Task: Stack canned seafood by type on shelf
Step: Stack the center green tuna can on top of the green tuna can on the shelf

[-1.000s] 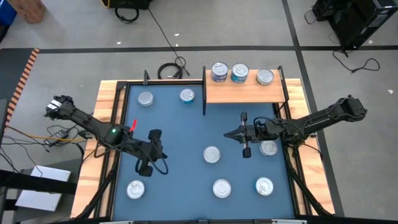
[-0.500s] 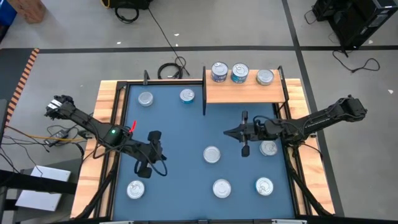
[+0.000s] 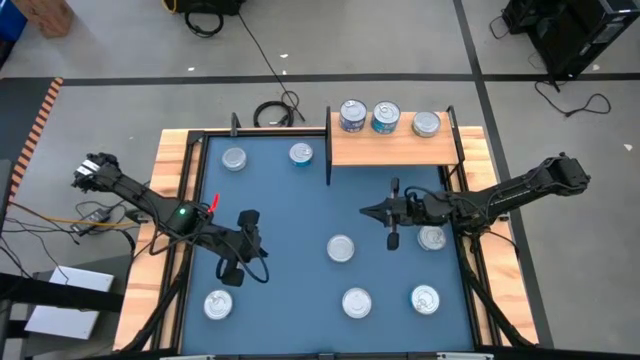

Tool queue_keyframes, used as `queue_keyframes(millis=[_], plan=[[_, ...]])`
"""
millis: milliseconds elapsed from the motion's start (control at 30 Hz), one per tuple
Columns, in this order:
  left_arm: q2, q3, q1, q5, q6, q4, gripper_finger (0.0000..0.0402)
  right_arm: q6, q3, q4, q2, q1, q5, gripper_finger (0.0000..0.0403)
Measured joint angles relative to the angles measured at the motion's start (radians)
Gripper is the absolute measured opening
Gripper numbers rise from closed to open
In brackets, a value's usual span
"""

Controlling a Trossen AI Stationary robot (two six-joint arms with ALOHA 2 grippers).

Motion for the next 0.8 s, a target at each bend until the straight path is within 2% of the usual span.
queue_keyframes(millis=[233,567,800], plan=[[0.031,0.0,0.0,0.009,-0.002,-0.002,0.0001,0.031,0.0,-0.001,0.0,0.0,0.0,0.0008],[0.175,0.0,0.0,0.208,0.049,-0.015,0.0001,-0.061,0.0,0.0,0.0,0.001,-0.013,0.0009],[0.212,0.0,-0.044,0.225,0.049,-0.073,0.0001,-0.057,0.0,0.0,0.0,0.031,-0.015,0.0009]])
